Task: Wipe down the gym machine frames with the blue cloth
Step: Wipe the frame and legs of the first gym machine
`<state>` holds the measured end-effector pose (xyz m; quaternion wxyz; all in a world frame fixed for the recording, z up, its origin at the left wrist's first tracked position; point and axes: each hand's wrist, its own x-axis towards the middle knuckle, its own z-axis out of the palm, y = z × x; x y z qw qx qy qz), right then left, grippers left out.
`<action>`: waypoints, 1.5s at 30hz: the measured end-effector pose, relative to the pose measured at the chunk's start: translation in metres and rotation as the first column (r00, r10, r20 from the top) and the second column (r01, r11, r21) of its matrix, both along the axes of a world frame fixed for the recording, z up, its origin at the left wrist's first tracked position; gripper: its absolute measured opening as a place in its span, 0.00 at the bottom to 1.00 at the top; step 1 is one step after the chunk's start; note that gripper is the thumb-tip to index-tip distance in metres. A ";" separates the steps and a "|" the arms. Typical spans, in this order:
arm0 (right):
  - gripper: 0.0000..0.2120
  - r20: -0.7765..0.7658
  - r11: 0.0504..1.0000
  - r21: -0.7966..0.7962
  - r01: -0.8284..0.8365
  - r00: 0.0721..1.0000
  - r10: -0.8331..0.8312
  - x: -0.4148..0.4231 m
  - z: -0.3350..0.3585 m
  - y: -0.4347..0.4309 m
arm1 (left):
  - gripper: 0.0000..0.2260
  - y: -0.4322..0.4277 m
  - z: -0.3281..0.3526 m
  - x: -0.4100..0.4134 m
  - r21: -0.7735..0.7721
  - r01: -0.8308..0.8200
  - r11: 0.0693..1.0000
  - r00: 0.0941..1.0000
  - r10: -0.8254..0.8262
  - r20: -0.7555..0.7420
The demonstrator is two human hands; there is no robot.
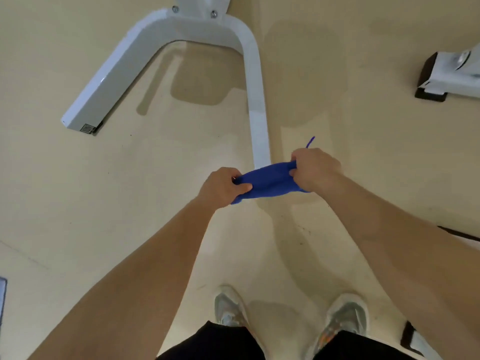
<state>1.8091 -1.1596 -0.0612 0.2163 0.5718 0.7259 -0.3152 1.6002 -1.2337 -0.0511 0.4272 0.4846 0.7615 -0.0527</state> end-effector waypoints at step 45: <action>0.26 -0.522 0.740 -0.490 0.460 0.525 -0.672 -0.051 -0.173 -0.067 | 0.19 -0.013 -0.160 0.068 0.105 -0.516 0.850 0.856 0.504 0.117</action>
